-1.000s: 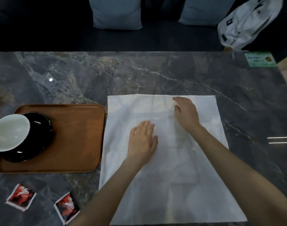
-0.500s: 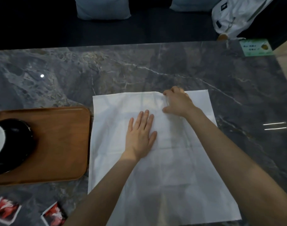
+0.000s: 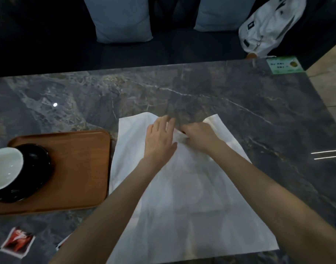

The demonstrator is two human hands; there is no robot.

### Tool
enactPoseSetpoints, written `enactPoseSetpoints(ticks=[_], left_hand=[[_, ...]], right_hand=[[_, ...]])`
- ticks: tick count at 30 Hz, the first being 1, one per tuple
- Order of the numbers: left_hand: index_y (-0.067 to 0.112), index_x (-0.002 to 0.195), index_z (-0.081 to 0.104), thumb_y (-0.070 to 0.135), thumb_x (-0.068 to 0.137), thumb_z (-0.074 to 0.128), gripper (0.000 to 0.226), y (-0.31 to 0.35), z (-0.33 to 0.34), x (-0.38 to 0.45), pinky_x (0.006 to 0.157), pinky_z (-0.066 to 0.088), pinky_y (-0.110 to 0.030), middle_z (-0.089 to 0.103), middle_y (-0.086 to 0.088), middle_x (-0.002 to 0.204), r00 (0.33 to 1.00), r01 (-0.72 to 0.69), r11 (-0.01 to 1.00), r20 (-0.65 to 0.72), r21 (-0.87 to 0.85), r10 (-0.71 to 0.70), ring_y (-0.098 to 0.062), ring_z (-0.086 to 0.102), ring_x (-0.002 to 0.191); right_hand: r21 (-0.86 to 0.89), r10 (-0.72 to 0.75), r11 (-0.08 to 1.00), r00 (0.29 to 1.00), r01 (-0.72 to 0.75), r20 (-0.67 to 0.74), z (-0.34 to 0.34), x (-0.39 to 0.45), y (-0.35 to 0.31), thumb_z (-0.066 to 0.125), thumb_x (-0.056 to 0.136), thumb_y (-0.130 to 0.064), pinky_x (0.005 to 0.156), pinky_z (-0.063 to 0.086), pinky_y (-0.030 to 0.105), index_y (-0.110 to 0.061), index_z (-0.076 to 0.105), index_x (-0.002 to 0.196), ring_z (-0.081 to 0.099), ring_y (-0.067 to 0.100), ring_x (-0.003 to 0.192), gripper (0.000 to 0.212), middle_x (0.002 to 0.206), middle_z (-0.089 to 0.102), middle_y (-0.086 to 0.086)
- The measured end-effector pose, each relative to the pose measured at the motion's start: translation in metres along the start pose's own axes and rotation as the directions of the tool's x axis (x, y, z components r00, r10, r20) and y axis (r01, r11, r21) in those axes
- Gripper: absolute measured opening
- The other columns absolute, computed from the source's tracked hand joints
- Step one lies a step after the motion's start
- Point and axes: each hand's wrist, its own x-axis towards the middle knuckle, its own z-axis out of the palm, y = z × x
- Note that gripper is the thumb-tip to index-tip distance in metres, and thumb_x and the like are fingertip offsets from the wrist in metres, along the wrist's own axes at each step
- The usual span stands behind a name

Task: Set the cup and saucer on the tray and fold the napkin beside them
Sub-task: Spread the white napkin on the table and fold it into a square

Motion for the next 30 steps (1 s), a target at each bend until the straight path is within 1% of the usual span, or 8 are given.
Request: enactPoseSetpoints(ticks=[2, 4, 6, 9, 15, 23, 28, 30], left_hand=[[0.013, 0.138, 0.035, 0.028, 0.079, 0.067, 0.069, -0.003, -0.003, 0.000, 0.112, 0.021, -0.042, 0.034, -0.012, 0.147, 0.992, -0.108, 0.990, 0.074, 0.092, 0.102, -0.029, 0.027, 0.137], [0.015, 0.132, 0.042, 0.025, 0.084, 0.059, 0.052, -0.009, -0.004, 0.000, 0.115, 0.007, -0.043, 0.042, -0.007, 0.141, 0.981, -0.125, 0.984, 0.167, 0.130, 0.103, -0.025, 0.025, 0.138], [0.013, 0.099, 0.064, 0.017, 0.070, 0.068, 0.029, -0.014, -0.007, -0.006, 0.113, 0.022, -0.045, 0.065, -0.006, 0.101, 0.983, -0.167, 0.966, 0.103, 0.196, 0.149, -0.025, 0.054, 0.111], [0.013, 0.058, 0.060, 0.004, 0.040, 0.077, 0.026, -0.022, -0.012, -0.021, 0.092, 0.047, -0.049, 0.057, -0.001, 0.052, 0.962, -0.271, 0.906, 0.065, 0.324, 0.265, -0.023, 0.061, 0.059], [0.013, 0.058, 0.060, 0.008, 0.039, 0.077, 0.026, -0.023, -0.022, -0.060, 0.086, 0.036, -0.036, 0.056, -0.001, 0.048, 0.866, -0.495, 0.764, 0.163, 0.414, 0.473, -0.022, 0.056, 0.052], [0.009, 0.080, 0.043, 0.028, 0.044, 0.085, 0.059, -0.039, -0.036, -0.121, 0.067, 0.029, -0.033, 0.058, -0.005, 0.055, 0.765, -0.639, 0.705, 0.162, 0.308, 0.624, -0.024, 0.056, 0.050], [0.014, 0.080, 0.039, 0.012, 0.071, 0.046, 0.012, -0.047, -0.022, -0.164, 0.054, 0.037, -0.030, 0.054, -0.003, 0.054, 0.727, -0.669, 0.688, 0.056, 0.281, 0.684, -0.020, 0.050, 0.043], [0.014, 0.081, 0.041, 0.008, 0.074, 0.039, 0.010, -0.048, -0.014, -0.180, 0.045, 0.039, -0.028, 0.053, -0.003, 0.057, 0.720, -0.676, 0.689, 0.035, 0.260, 0.693, -0.019, 0.048, 0.043]], right_hand=[[-0.092, -0.077, 0.994, 0.988, 0.065, -0.134, 0.005, -0.013, -0.002, 0.050, 0.089, -0.016, 0.066, 0.047, 0.034, -0.011, 0.054, 0.116, 0.065, 0.030, 0.086, 0.027, 0.097, 0.067, 0.012], [-0.170, -0.209, 0.972, 0.929, 0.163, -0.304, 0.003, -0.032, -0.006, 0.056, 0.075, -0.006, 0.045, 0.044, 0.029, -0.008, 0.062, 0.091, 0.064, 0.028, 0.058, 0.017, 0.069, 0.065, 0.010], [-0.234, -0.258, 0.956, 0.890, 0.178, -0.377, 0.001, -0.052, -0.007, 0.058, 0.059, -0.007, 0.035, 0.033, 0.023, -0.011, 0.058, 0.067, 0.055, 0.026, 0.039, 0.009, 0.050, 0.056, 0.005], [-0.266, -0.224, 0.954, 0.918, 0.137, -0.329, 0.004, -0.079, -0.008, 0.073, 0.038, 0.001, 0.036, 0.024, 0.021, -0.011, 0.055, 0.060, 0.049, 0.025, 0.035, 0.031, 0.046, 0.051, 0.004], [-0.257, -0.136, 0.964, 0.962, 0.072, -0.239, 0.024, -0.119, -0.011, 0.082, 0.030, -0.004, 0.039, 0.020, 0.019, -0.012, 0.054, 0.062, 0.051, 0.022, 0.037, 0.043, 0.048, 0.052, 0.002], [-0.273, -0.137, 0.961, 0.945, 0.053, -0.296, 0.048, -0.179, -0.009, 0.078, 0.031, 0.005, 0.038, 0.014, 0.022, -0.009, 0.052, 0.063, 0.043, 0.024, 0.032, 0.044, 0.048, 0.049, 0.004], [-0.315, -0.229, 0.939, 0.936, 0.139, -0.269, 0.081, -0.215, -0.020, 0.083, 0.034, -0.001, 0.037, 0.016, 0.024, -0.012, 0.040, 0.074, 0.045, 0.021, 0.036, 0.059, 0.054, 0.051, 0.003], [-0.328, -0.251, 0.930, 0.936, 0.163, -0.247, 0.094, -0.228, -0.024, 0.084, 0.032, -0.002, 0.037, 0.017, 0.024, -0.013, 0.036, 0.076, 0.046, 0.020, 0.038, 0.066, 0.056, 0.051, 0.002]])
